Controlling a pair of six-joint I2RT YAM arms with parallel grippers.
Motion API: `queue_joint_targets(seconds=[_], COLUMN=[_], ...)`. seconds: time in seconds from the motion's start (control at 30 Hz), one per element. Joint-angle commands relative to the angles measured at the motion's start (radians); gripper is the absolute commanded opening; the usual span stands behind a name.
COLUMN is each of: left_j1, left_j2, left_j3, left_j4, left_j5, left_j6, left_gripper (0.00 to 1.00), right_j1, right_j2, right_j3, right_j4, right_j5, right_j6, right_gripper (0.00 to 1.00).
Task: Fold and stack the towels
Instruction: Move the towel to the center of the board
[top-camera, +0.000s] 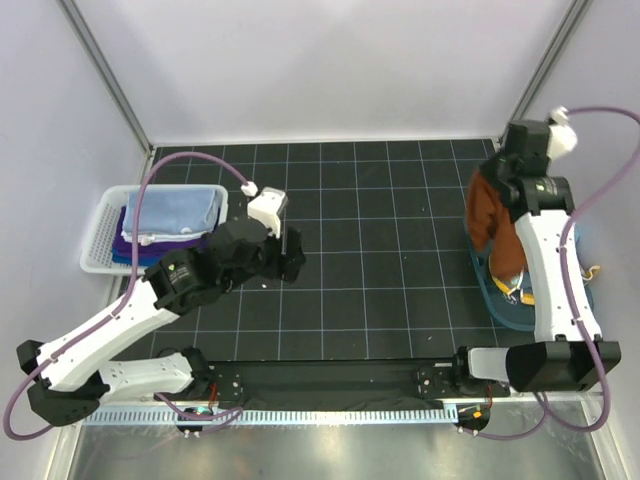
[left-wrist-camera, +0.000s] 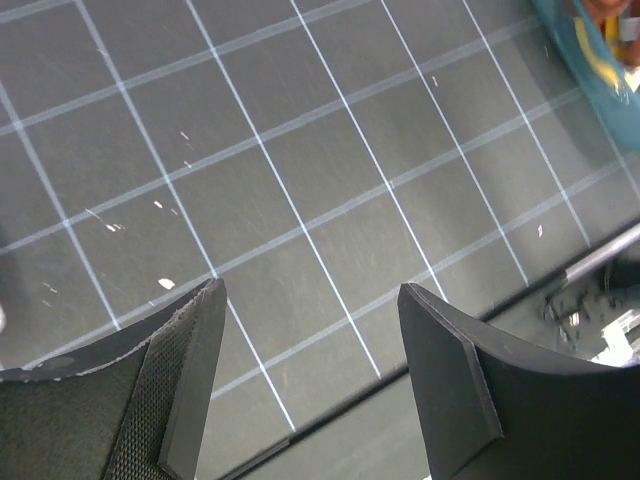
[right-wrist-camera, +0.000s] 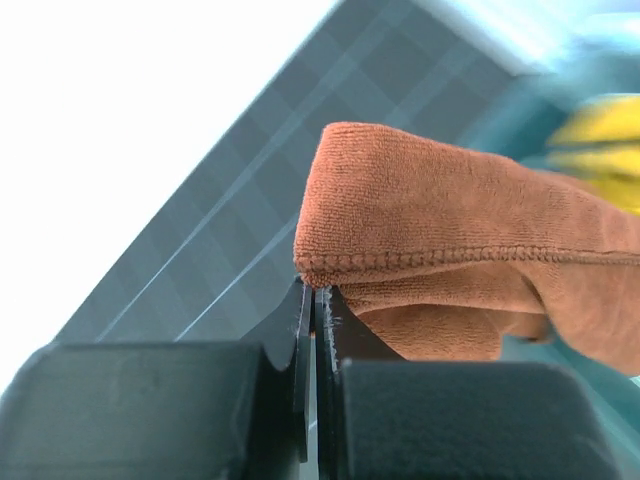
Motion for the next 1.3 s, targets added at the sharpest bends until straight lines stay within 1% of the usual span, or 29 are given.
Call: queue_joint_targets(seconds=[0.0,0.03,0.07,0.1,0.13,0.17,0.2,0.33,0.4,0.43,0.47,0.53,0.57,0.6,0.63,0.67,0.7,0.73,0.77,0.8,0.83,0.93,1.0,1.03,1.07,1.1,1.17,1.2,1.27], left_j1=[0.076,0.101,0.127,0.156,0.229,0.261,0.329,0.41,0.417,0.42,0.421,0.421,0.421,0.421,0.421,0.423,0.423,0.423,0.423,0.423,0.423,0.423,0.424,0.426,0.429,0.434,0.455,0.461,0.47], left_j2=[0.011,0.016,0.025,0.03,0.033,0.04,0.041,0.056,0.063,0.068,0.073,0.103,0.119,0.135,0.181,0.206,0.232,0.287,0.31,0.336,0.358,0.435,0.47,0.478,0.487,0.49,0.498,0.513,0.533], left_j3=[0.081,0.095,0.109,0.135,0.141,0.149,0.158,0.154,0.138,0.115,0.102,0.063,0.052,0.04,0.025,0.02,0.017,0.011,-0.001,-0.007,-0.011,-0.001,0.005,0.003,0.0,-0.004,-0.026,-0.034,-0.052], left_j4=[0.0,-0.006,-0.012,-0.02,-0.024,-0.027,-0.03,-0.03,-0.015,-0.009,0.014,0.035,0.049,0.069,0.081,0.089,0.103,0.115,0.127,0.158,0.167,0.184,0.186,0.189,0.189,0.194,0.198,0.2,0.2], left_j5=[-0.009,0.0,0.008,0.021,0.065,0.086,0.107,0.159,0.167,0.169,0.175,0.202,0.209,0.213,0.216,0.222,0.235,0.242,0.25,0.258,0.252,0.221,0.207,0.199,0.177,0.169,0.164,0.153,0.092], left_j6=[0.035,0.038,0.042,0.05,0.052,0.053,0.056,0.055,0.05,0.035,0.029,0.004,-0.003,-0.008,-0.019,-0.023,-0.03,-0.039,-0.059,-0.068,-0.077,-0.092,-0.102,-0.108,-0.115,-0.123,-0.16,-0.171,-0.2], left_gripper=[0.74,0.75,0.75,0.75,0.76,0.76,0.76,0.77,0.77,0.77,0.77,0.77,0.77,0.77,0.77,0.77,0.77,0.77,0.77,0.77,0.77,0.77,0.76,0.75,0.73,0.72,0.65,0.63,0.62], right_j1=[0.213,0.259,0.36,0.406,0.455,0.529,0.572,0.733,0.787,0.842,0.87,0.949,0.972,0.997,1.019,1.032,1.046,1.057,1.062,1.063,1.063,1.062,1.062,1.062,1.062,1.062,1.045,1.036,1.007], right_j2=[0.05,0.087,0.102,0.115,0.127,0.139,0.144,0.142,0.116,0.092,0.067,-0.017,-0.043,-0.069,-0.109,-0.132,-0.157,-0.212,-0.241,-0.267,-0.325,-0.362,-0.32,-0.295,-0.224,-0.183,-0.081,0.023,0.107], right_j3=[0.161,0.184,0.229,0.243,0.249,0.245,0.237,0.121,-0.002,-0.125,-0.197,-0.339,-0.475,-0.545,-0.659,-0.708,-0.749,-0.786,-0.826,-0.831,-0.819,-0.759,-0.661,-0.597,-0.57,-0.547,-0.457,-0.423,-0.351], right_j4=[-0.006,-0.007,-0.009,-0.01,0.0,0.013,0.031,0.097,0.125,0.145,0.164,0.214,0.221,0.247,0.251,0.241,0.234,0.231,0.218,0.183,0.166,0.123,0.108,0.123,0.152,0.228,0.293,0.339,0.437], right_j5=[0.031,0.043,0.078,0.097,0.109,0.124,0.134,0.143,0.14,0.146,0.152,0.166,0.166,0.158,0.117,0.115,0.121,0.123,0.129,0.137,0.146,0.2,0.246,0.252,0.252,0.24,0.194,0.134,0.07], right_j6=[0.004,0.006,0.009,0.01,0.014,0.015,0.018,0.014,0.033,0.041,0.056,0.107,0.133,0.173,0.199,0.219,0.249,0.254,0.26,0.261,0.245,0.19,0.117,0.077,-0.004,-0.053,-0.17,-0.201,-0.267], right_gripper=[0.01,0.01,0.01,0.01,0.01,0.01,0.01,0.01,0.01,0.01,0.01,0.01,0.01,0.01,0.01,0.03,0.08,0.19,0.25,0.37,0.42,0.57,0.58,0.56,0.53,0.52,0.51,0.49,0.47])
